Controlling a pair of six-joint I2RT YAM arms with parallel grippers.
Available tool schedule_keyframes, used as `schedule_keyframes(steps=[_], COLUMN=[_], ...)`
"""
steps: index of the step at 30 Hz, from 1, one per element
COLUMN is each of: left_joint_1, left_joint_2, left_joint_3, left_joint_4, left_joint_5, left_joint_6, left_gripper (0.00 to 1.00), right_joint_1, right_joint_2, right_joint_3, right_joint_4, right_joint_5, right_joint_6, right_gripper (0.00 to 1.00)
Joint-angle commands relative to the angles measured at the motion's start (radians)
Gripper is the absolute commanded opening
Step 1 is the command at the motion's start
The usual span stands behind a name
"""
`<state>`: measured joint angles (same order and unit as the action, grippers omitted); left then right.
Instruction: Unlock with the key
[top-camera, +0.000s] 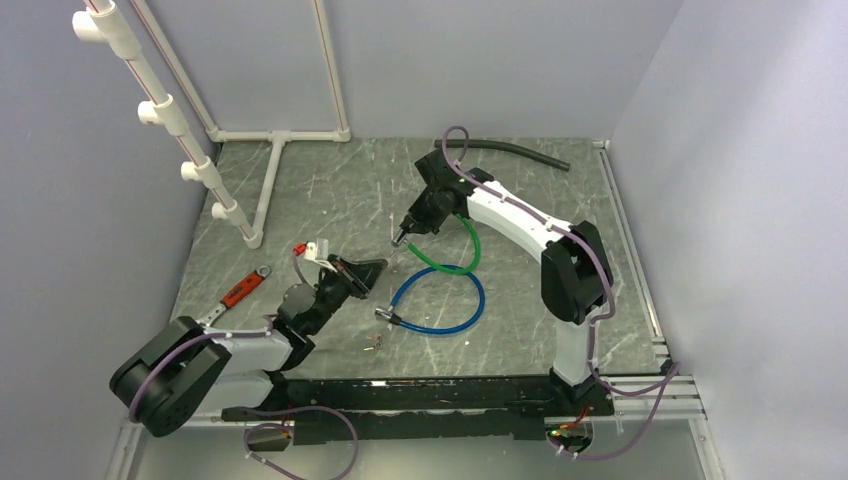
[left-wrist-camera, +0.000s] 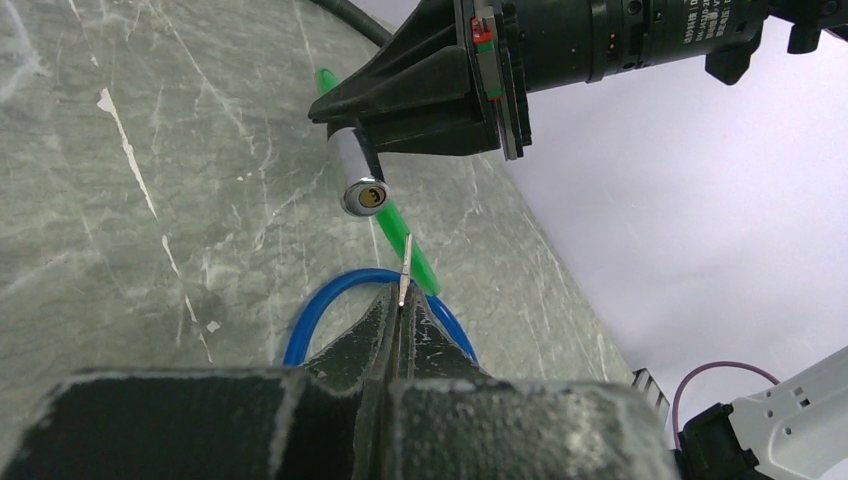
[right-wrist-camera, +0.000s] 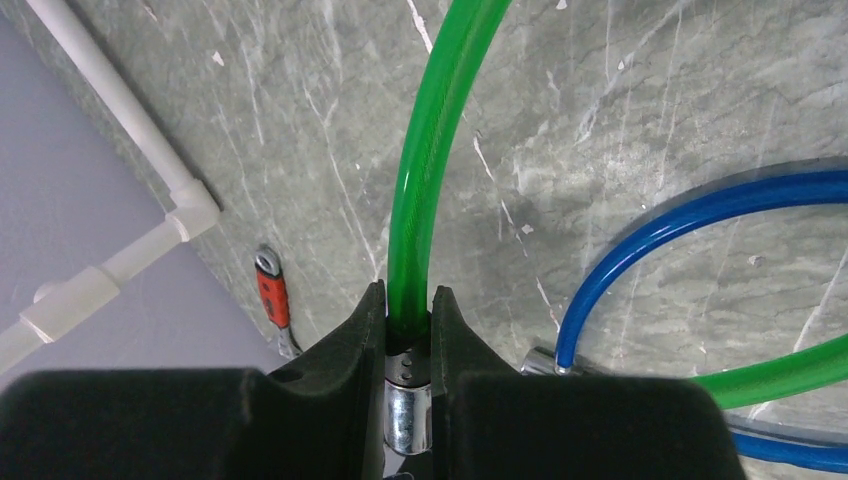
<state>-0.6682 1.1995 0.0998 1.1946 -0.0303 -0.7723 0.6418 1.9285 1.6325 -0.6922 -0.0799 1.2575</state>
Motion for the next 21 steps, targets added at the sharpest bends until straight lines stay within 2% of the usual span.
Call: schedule_keyframes(steps=[1,5,10,21], left_joint_1=[-0.002,-0.002,-0.002,-0.002], left_joint_2=[0.029,0.037,0.019,0.051], left_joint_3=[0.041,0.050,0.070,0.067], left_joint_4=[0.106,0.107,0.024,0.062], left_joint_5=[0.012,-0.003,-0.033,-0.059], left_joint_6=[0.000,0.001,0.013,-0.038], left_gripper=[0.00,0.00,0.00,0.00], right_joint_1=[0.009,0.014,0.014,0.015], right_joint_2=[-0.068,-0.084,-0.095,-0.143], right_joint_3=[-0.001,-0.014,-0.028,-0.105], right_joint_4=[0.039,0.048,0.056,0.141], right_joint_5=[0.035,0.058,0.062,0.060], right_joint_6=[0.024,0.026,0.027,0.051], right_gripper=[0.00,0.00,0.00,0.00])
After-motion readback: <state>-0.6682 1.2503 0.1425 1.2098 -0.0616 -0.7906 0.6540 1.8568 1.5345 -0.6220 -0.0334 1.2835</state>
